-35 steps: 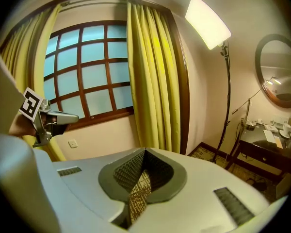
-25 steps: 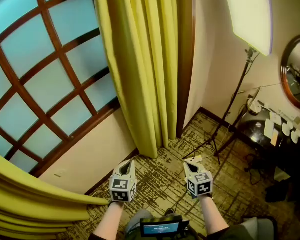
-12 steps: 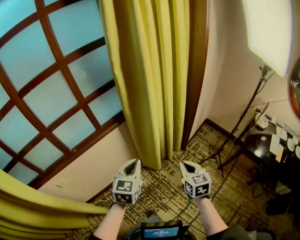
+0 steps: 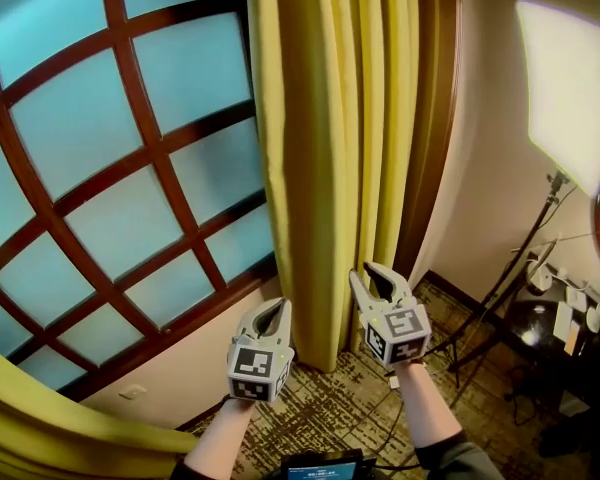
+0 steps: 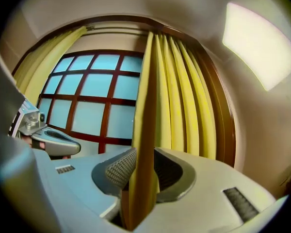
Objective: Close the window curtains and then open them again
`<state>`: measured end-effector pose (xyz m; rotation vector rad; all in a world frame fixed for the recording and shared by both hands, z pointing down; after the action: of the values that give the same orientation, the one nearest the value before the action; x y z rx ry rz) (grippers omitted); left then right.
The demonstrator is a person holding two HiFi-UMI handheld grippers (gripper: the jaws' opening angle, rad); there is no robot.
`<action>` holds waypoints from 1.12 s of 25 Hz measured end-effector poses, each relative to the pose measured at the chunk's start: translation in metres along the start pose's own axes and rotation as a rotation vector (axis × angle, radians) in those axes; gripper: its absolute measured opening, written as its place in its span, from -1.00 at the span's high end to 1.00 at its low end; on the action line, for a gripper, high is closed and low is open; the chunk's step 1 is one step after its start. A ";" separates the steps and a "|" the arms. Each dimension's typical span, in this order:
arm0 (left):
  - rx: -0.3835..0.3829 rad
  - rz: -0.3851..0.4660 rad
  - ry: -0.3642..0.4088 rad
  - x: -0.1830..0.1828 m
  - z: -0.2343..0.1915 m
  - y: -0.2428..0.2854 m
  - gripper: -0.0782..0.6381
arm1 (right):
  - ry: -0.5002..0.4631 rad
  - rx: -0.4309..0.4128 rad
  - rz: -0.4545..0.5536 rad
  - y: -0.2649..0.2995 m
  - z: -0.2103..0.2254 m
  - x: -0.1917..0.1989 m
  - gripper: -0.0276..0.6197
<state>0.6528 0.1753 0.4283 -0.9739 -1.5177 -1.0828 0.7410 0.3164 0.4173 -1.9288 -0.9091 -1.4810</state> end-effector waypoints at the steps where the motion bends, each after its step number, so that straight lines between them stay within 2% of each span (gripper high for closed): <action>1: 0.006 0.013 0.000 -0.011 -0.003 0.002 0.78 | -0.018 0.008 0.020 0.011 0.002 -0.013 0.49; 6: 0.003 0.102 0.019 -0.067 -0.019 0.015 0.78 | -0.087 0.062 0.101 0.054 0.016 -0.071 0.32; 8: 0.011 0.115 0.038 -0.079 -0.024 0.021 0.78 | -0.109 0.086 0.122 0.067 0.023 -0.095 0.18; 11: 0.020 0.131 0.059 -0.095 -0.026 0.035 0.78 | -0.134 0.114 0.161 0.086 0.039 -0.131 -0.18; 13: 0.018 0.141 0.070 -0.104 -0.023 0.044 0.78 | -0.145 0.137 0.212 0.099 0.056 -0.156 -0.27; 17: -0.012 0.169 0.123 -0.127 -0.019 0.060 0.78 | -0.134 0.154 0.327 0.127 0.088 -0.201 -0.28; 20: -0.062 0.209 0.089 -0.146 -0.021 0.074 0.78 | -0.130 0.116 0.367 0.146 0.099 -0.229 -0.28; 24: -0.110 0.220 0.060 -0.159 -0.028 0.098 0.78 | -0.214 0.093 0.429 0.177 0.118 -0.246 -0.28; 28: -0.152 0.206 0.083 -0.165 -0.034 0.122 0.78 | -0.227 0.051 0.456 0.196 0.126 -0.265 -0.27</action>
<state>0.8081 0.1669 0.2893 -1.1489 -1.2524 -1.0879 0.9248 0.2397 0.1261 -2.1171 -0.5381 -0.9824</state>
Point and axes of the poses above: the fingertips, and each gripper's own axes: y forward along the fingers, z to its right, x out of its underside, the point moved 1 cm from there along -y, backward along the fingers, and after that the axes turned 14 degrees about -y, right-handed, at the moved point
